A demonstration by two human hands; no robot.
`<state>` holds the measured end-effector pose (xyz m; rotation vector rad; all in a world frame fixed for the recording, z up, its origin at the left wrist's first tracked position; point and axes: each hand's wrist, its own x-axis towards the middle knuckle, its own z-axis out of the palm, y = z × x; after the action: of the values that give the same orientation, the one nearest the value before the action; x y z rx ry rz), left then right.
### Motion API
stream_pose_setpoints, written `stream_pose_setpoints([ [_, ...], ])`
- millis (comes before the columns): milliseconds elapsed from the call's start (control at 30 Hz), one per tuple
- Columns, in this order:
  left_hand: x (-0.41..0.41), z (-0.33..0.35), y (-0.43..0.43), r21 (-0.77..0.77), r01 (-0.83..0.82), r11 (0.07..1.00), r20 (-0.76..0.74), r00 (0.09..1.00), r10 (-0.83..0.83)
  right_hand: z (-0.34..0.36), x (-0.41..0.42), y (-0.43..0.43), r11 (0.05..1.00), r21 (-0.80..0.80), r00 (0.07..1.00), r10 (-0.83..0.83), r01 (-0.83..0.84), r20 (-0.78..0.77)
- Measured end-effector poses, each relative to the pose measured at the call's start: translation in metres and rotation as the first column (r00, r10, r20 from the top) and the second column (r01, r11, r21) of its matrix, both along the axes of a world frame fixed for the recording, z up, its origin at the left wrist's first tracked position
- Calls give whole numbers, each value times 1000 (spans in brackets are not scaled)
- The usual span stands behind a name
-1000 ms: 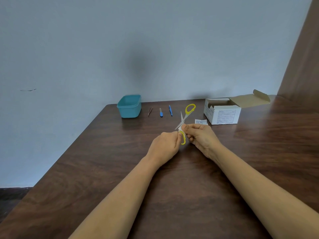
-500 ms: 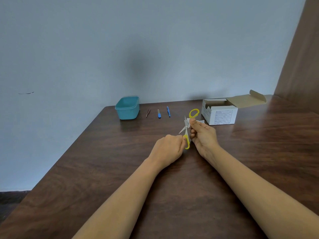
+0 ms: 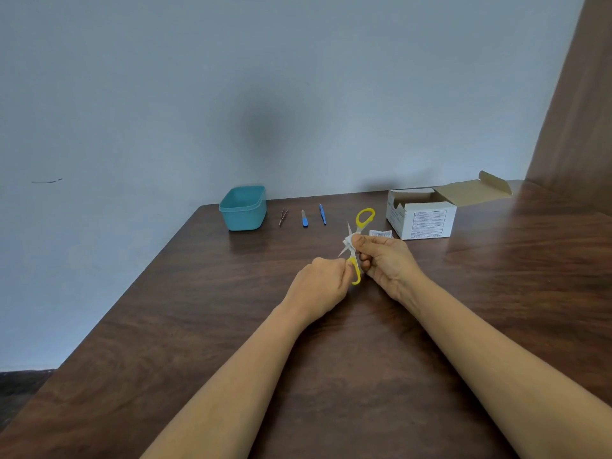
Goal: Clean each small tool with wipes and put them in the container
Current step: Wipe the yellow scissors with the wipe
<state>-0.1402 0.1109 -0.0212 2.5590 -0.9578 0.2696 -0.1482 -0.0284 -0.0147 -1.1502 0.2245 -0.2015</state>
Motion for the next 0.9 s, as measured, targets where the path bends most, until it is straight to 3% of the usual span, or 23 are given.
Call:
stream_pose_setpoints([
  [200,-1,0,0,-5,35,999,-22,999,-35,0,-2,6,973,80,976,-217,215,19],
  [467,-2,0,-1,48,48,998,0,999,-49,7,-3,0,920,230,947,-319,317,-31],
  [633,-2,1,-1,69,60,996,-9,998,-60,9,-1,-6,915,283,957,-287,288,-46],
  [900,0,-1,0,19,46,999,-27,999,-45,4,-4,11,958,157,971,-232,238,-55],
])
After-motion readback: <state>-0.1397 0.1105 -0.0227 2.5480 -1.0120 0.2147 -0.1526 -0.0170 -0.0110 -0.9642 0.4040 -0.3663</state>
